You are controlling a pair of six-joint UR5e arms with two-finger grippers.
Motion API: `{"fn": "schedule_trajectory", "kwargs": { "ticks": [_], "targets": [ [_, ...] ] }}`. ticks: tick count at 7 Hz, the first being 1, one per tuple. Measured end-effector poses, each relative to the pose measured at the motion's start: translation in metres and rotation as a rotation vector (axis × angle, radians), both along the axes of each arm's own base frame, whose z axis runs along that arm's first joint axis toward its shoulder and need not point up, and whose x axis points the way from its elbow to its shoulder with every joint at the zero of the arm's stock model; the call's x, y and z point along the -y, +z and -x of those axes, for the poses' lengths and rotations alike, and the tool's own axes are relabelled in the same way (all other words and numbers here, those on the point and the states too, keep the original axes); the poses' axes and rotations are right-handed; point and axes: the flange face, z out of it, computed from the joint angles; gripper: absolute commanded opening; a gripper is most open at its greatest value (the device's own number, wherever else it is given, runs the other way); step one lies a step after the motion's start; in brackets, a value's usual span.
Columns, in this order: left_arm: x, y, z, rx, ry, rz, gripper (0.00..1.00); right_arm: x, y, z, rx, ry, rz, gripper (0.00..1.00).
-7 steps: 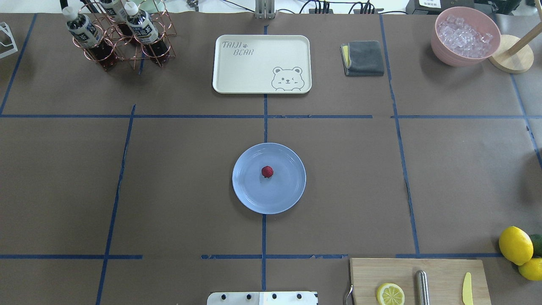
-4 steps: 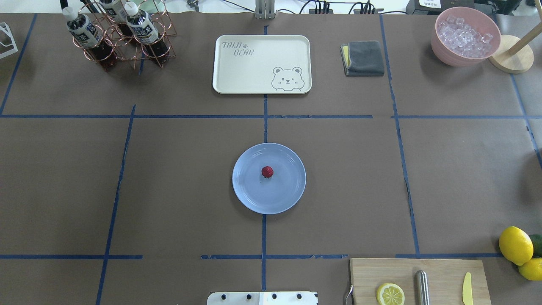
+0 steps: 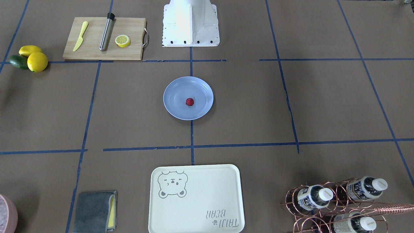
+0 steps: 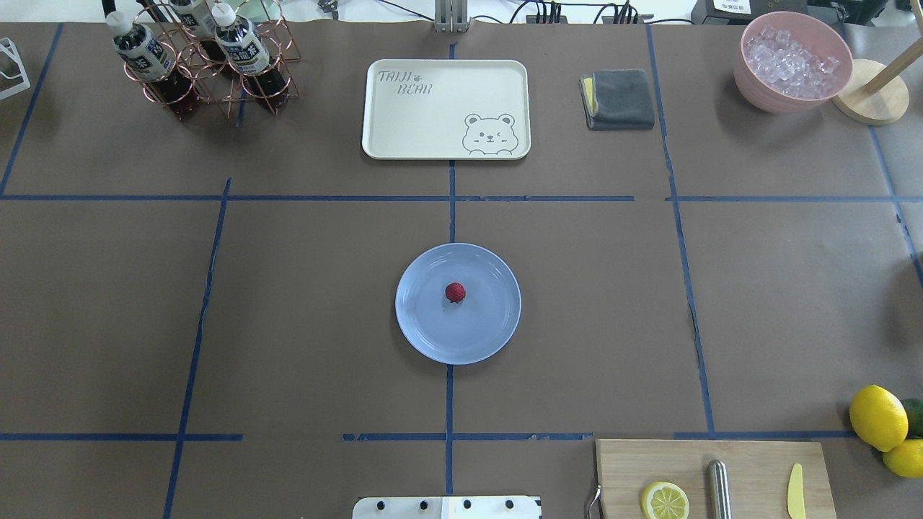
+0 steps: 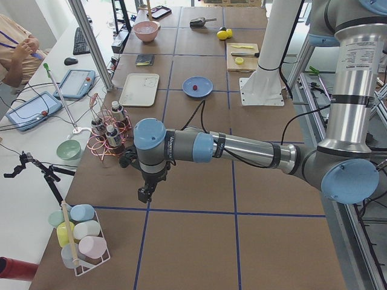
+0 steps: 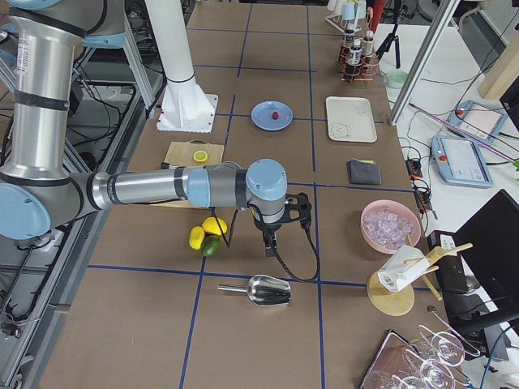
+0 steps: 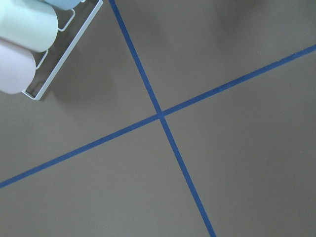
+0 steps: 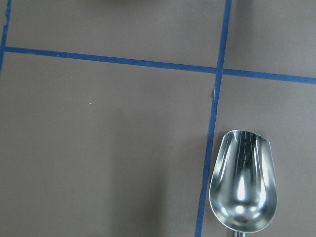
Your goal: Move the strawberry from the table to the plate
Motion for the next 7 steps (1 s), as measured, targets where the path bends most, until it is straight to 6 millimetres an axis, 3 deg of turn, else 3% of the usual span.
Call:
{"fn": "schedule_trajectory", "kwargs": {
  "ticks": [4, 7],
  "targets": [
    [-0.026, 0.013, -0.001, -0.005, 0.000, 0.012, 1.00, -0.001, 0.003, 0.001, -0.002, -0.002, 0.005, 1.00],
    [-0.026, 0.021, -0.004, -0.026, -0.019, 0.046, 1.00, -0.001, 0.005, 0.004, -0.012, -0.010, 0.010, 1.00]
  ]
}}
